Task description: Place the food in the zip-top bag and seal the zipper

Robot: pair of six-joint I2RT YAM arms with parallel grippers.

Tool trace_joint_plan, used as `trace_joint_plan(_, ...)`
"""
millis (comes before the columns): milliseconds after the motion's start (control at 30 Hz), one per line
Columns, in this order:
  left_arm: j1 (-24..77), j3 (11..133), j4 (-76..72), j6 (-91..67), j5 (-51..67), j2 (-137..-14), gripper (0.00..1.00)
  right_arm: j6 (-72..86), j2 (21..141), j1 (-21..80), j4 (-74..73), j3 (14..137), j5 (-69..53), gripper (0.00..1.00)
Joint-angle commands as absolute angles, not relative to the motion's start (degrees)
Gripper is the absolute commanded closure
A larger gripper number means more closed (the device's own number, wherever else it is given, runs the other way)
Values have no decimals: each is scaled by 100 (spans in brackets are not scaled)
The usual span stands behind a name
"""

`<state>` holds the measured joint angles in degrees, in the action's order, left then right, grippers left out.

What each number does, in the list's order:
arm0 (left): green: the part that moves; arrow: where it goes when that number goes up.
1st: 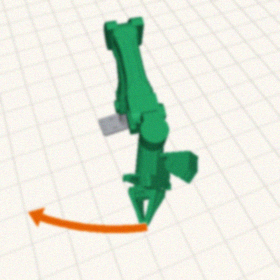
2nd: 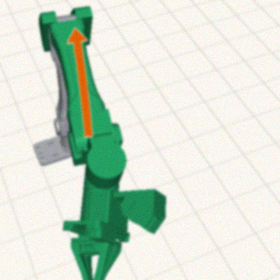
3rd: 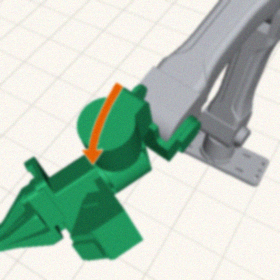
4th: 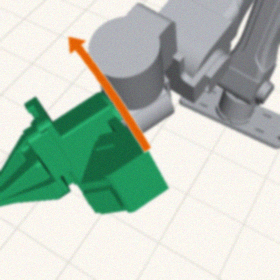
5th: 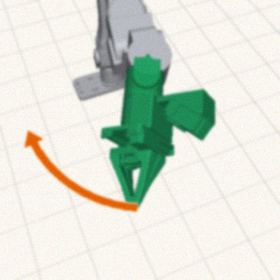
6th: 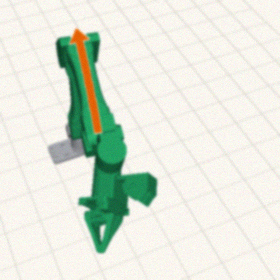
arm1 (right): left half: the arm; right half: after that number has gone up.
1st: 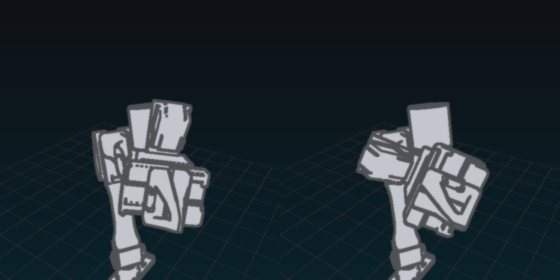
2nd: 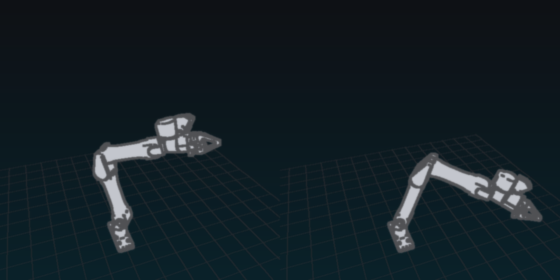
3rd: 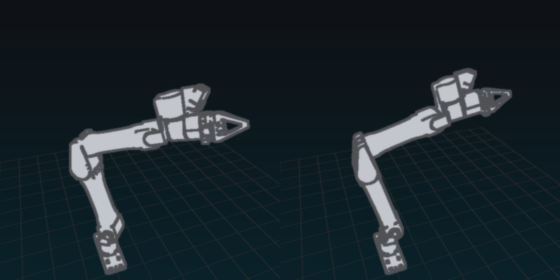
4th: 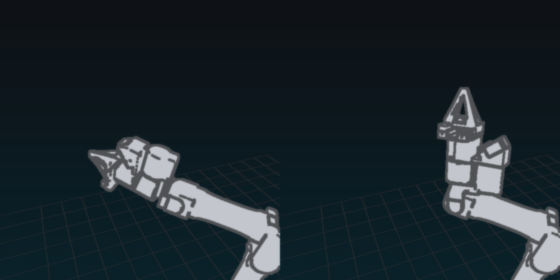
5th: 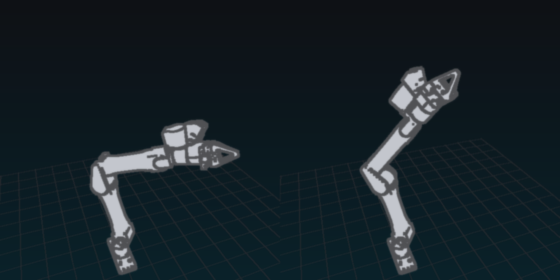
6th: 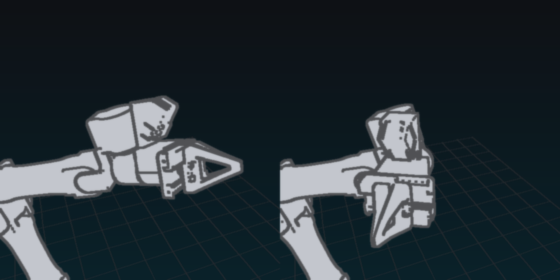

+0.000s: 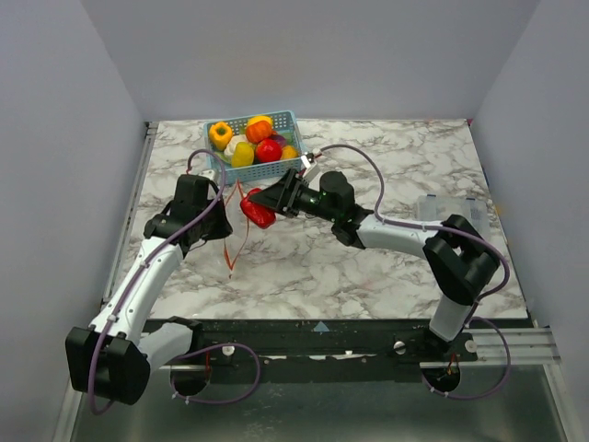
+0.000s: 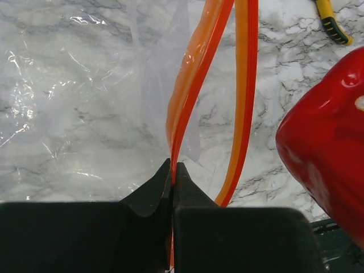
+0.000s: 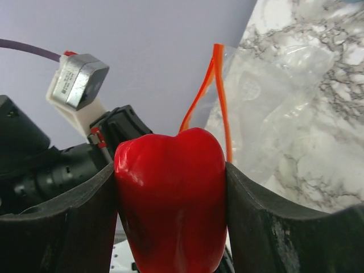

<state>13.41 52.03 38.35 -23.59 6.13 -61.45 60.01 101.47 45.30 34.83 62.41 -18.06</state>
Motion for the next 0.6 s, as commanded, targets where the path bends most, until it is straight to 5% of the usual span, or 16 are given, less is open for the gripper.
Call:
trace_joint_plan(0,1235,5171,3544,-2376,1071,-6086,100,7017,9888,4674,4758,5930,-1933,99)
trace_joint_plan(567,1196,4971,3339,-2357,1293,-5531,100,6927,10455,5184,3510,6324,-368,99)
